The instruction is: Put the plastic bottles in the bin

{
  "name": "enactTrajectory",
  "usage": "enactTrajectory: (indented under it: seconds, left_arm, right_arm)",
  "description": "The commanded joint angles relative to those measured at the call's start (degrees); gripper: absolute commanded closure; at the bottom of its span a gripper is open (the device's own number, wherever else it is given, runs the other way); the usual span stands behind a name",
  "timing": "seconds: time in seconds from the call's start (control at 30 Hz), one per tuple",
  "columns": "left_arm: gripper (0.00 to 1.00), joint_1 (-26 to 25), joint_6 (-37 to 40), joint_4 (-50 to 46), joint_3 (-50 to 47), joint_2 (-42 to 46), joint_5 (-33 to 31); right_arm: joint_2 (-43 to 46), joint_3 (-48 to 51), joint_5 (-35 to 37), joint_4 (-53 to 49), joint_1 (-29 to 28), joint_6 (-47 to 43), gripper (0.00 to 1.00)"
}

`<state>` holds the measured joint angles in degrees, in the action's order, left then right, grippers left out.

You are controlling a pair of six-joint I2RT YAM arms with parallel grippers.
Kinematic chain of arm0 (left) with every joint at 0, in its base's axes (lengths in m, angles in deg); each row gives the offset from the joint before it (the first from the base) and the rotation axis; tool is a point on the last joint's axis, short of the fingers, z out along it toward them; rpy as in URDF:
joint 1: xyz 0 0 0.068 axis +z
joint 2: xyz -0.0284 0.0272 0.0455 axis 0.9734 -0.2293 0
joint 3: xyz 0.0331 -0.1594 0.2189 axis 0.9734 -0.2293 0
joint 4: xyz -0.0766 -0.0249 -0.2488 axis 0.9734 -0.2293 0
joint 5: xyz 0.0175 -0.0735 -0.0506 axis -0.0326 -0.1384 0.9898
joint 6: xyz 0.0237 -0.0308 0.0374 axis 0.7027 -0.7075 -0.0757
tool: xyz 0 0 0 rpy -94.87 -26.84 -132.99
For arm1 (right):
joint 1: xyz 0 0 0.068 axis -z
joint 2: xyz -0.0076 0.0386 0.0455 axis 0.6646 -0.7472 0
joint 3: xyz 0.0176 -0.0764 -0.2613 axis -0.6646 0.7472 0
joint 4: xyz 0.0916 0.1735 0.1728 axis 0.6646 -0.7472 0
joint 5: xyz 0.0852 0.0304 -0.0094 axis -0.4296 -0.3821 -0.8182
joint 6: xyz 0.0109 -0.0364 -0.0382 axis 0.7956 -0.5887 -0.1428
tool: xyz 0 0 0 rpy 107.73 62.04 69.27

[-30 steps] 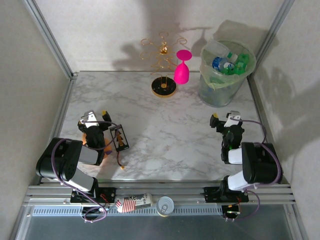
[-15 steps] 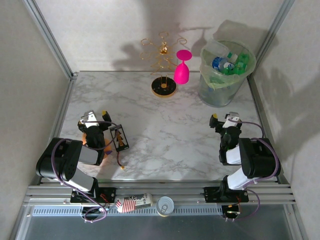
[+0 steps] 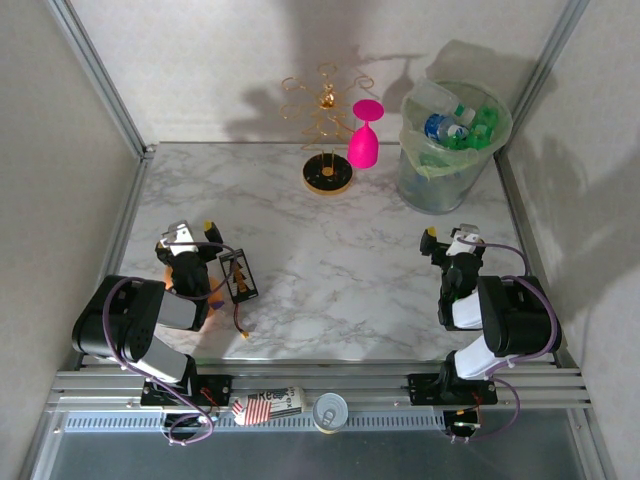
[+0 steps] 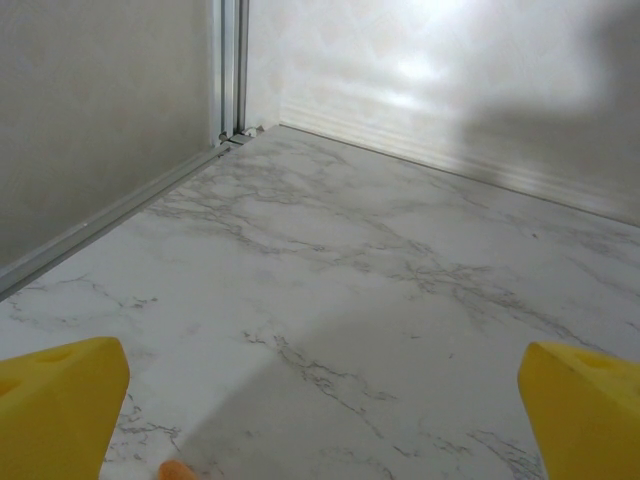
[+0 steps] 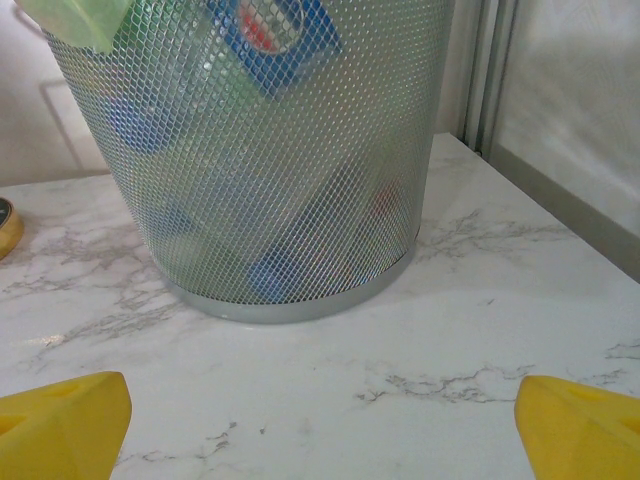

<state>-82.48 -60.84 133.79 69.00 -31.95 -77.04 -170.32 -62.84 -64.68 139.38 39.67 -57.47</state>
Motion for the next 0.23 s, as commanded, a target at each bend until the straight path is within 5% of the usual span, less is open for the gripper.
enactTrajectory:
  seconds: [0.0,0.2]
  left_arm:
    - [0.00,0.20,-0.67,2.15,-0.28,-0.50,0.35]
    - [0.00,0.20,-0.67,2.11,-0.23,-0.49,0.35]
  right_arm:
    - [-0.52,-0.84,1.32,2.28,-0.26,-1.13,0.01]
    - [-0.52,-0.77,1.28,2.35,-0.29,-1.13,0.01]
